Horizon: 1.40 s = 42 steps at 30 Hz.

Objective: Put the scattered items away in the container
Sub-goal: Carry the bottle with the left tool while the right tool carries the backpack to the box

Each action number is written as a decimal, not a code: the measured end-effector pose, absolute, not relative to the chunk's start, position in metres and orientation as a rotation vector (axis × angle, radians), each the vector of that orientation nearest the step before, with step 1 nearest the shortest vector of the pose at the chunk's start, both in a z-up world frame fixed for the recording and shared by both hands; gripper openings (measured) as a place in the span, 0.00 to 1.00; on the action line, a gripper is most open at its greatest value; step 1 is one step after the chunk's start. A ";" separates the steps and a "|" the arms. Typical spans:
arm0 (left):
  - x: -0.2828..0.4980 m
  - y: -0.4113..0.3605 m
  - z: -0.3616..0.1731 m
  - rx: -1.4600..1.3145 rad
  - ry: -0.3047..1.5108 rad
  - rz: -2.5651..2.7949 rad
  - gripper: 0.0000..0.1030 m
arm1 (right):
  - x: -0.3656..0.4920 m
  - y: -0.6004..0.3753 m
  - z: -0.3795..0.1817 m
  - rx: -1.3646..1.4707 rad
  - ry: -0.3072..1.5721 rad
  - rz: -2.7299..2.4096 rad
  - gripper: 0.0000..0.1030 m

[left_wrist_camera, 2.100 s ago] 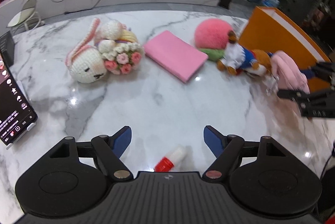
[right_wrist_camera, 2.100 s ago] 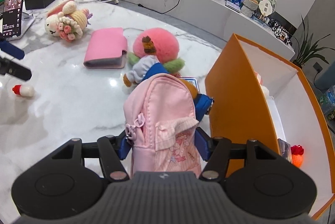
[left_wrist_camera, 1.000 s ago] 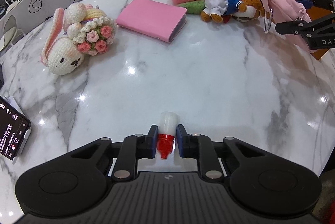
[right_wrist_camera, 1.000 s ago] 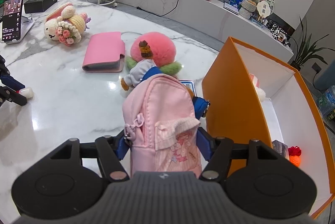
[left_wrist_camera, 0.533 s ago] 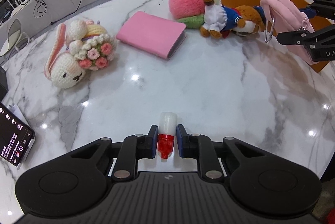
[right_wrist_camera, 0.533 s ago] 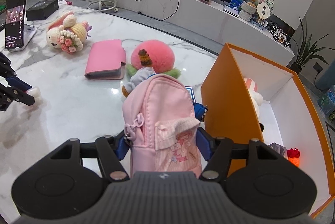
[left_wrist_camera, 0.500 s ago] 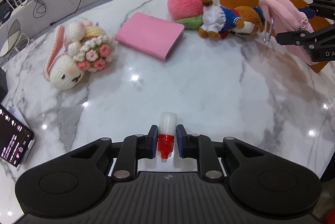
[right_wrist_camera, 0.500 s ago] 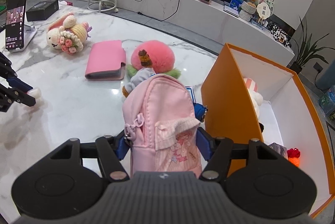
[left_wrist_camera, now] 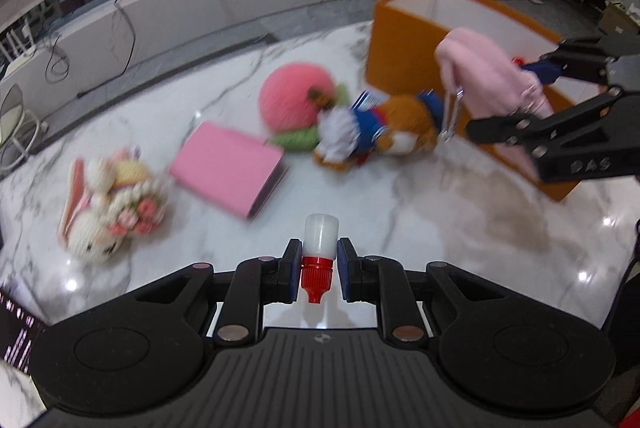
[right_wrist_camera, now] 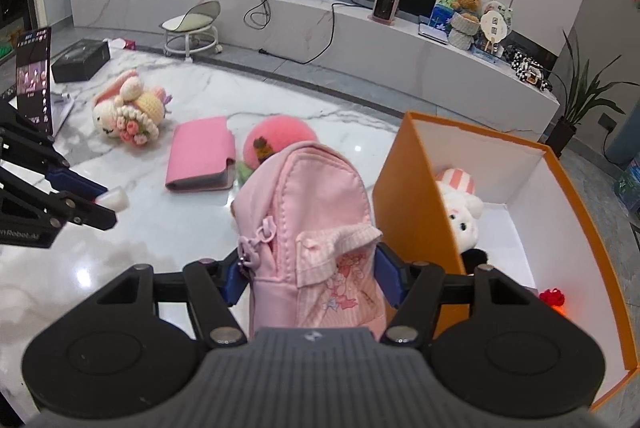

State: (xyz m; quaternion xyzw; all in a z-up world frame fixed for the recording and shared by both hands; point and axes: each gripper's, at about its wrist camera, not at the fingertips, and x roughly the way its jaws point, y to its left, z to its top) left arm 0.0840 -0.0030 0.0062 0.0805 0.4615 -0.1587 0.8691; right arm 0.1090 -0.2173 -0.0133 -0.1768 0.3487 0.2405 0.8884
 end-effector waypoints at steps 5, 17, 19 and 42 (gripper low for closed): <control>0.093 -0.022 0.022 0.146 0.920 -0.359 0.21 | 0.113 -0.229 -0.004 -0.333 0.707 0.483 0.64; 0.117 -0.063 0.041 0.104 0.852 -0.413 0.21 | 0.122 -0.259 0.016 -0.238 0.661 0.449 0.64; 0.120 -0.072 0.043 0.099 0.848 -0.430 0.21 | 0.123 -0.264 0.018 -0.217 0.664 0.454 0.64; 0.136 -0.147 0.060 0.114 0.771 -0.518 0.21 | 0.126 -0.342 0.058 0.046 0.545 0.359 0.59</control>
